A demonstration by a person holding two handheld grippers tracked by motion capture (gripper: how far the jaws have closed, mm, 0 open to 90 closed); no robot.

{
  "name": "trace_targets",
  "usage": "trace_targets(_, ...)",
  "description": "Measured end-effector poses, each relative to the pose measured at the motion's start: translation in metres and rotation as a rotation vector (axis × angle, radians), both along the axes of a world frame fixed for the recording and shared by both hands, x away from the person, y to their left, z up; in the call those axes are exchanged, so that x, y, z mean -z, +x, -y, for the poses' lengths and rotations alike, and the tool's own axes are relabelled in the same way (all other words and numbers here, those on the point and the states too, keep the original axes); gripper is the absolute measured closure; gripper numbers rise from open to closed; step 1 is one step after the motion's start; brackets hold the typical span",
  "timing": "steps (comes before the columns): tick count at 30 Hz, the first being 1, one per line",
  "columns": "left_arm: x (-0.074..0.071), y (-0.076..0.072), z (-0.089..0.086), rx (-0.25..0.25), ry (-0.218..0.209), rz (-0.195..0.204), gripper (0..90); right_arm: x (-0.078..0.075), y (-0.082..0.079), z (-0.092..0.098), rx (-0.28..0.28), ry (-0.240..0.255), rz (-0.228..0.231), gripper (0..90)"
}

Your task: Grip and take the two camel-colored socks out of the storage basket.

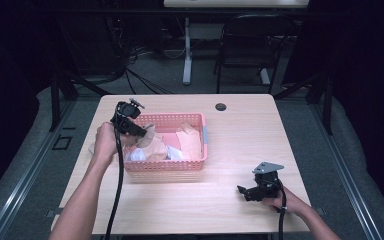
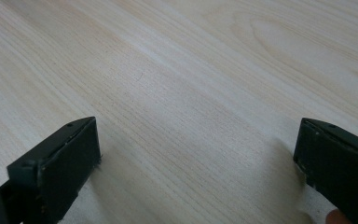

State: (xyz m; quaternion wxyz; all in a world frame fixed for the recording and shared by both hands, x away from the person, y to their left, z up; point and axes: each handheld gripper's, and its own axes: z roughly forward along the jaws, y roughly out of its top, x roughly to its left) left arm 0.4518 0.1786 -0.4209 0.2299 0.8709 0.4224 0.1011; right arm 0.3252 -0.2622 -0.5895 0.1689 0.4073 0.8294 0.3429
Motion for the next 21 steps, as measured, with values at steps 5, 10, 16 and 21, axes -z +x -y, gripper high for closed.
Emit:
trace_targets(5,-0.012,0.000,0.000,0.014,-0.002,0.007,79.7,0.000,0.000,0.000,-0.006,0.000,0.001,0.0)
trace_targets(10,-0.022,-0.001,0.001,0.017,0.000,0.017,79.6,0.000,0.000,0.000,-0.006,0.000,0.002,0.0)
trace_targets(16,-0.039,-0.003,-0.002,0.016,0.007,0.038,79.6,0.000,0.000,0.000,-0.007,-0.001,0.002,0.0)
trace_targets(21,-0.050,-0.004,-0.008,0.002,0.004,0.054,79.6,0.000,0.000,0.000,-0.007,0.001,0.002,0.0)
